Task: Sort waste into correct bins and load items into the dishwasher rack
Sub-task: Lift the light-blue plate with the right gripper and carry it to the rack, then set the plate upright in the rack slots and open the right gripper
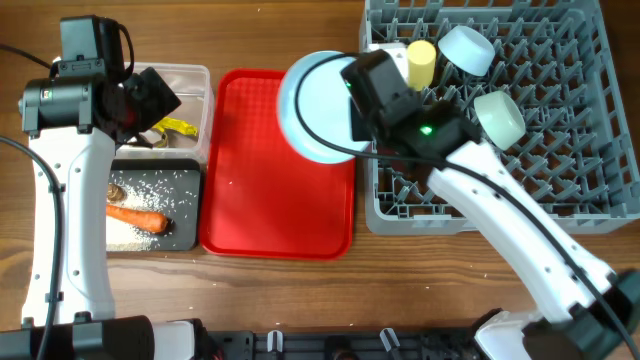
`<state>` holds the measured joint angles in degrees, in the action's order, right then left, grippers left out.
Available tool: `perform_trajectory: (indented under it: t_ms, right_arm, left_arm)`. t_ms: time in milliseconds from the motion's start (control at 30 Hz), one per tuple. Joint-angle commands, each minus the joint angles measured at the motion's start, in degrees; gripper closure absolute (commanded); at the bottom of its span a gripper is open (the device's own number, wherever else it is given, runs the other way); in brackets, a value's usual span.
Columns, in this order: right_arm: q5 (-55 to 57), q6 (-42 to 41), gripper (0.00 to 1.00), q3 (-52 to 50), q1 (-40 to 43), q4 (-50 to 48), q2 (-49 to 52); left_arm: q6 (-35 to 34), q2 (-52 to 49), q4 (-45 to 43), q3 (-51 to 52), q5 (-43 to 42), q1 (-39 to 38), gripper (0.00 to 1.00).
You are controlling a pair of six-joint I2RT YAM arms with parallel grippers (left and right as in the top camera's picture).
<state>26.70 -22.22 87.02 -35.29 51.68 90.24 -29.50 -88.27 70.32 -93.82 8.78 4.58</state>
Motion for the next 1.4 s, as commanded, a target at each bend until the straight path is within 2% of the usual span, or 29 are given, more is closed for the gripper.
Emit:
perform_trajectory:
  t_ms: [0, 133, 300, 467, 567, 933, 1167, 1367]
  right_arm:
    - [27.12, 6.78, 0.96, 0.79, 0.83, 4.85, -3.06]
    - [36.92, 7.15, 0.96, 0.61, 3.19, 8.46, -3.08]
    - [36.24, 7.04, 0.96, 0.61, 11.87, 7.04, -3.08]
    - [30.60, 7.52, 0.96, 0.61, 18.27, 6.32, -1.86]
    - [30.56, 13.18, 0.96, 0.61, 20.50, 5.49, -0.61]
    - [30.62, 28.15, 0.96, 0.61, 21.07, -0.35, 4.15]
    - [31.28, 33.88, 0.96, 0.61, 21.05, -3.32, 5.09]
    - [30.18, 33.68, 0.96, 0.61, 21.00, -2.45, 5.09]
  left_arm:
    - [-0.98, 0.50, -0.04, -0.70, 0.74, 0.20, 0.00]
    - [-0.98, 0.50, -0.04, -0.70, 0.74, 0.20, 0.00]
    - [-0.98, 0.50, -0.04, -0.70, 0.74, 0.20, 0.00]
    - [-0.98, 0.50, -0.04, -0.70, 0.74, 0.20, 0.00]
    - [-1.01, 0.50, -0.04, -0.70, 0.74, 0.20, 0.00]
    - [-0.98, 0.50, -0.04, -0.70, 0.74, 0.20, 0.00]
    - [-0.98, 0.50, -0.04, -0.70, 0.74, 0.20, 0.00]
    - [-0.98, 0.50, -0.02, -0.70, 0.74, 0.20, 0.00]
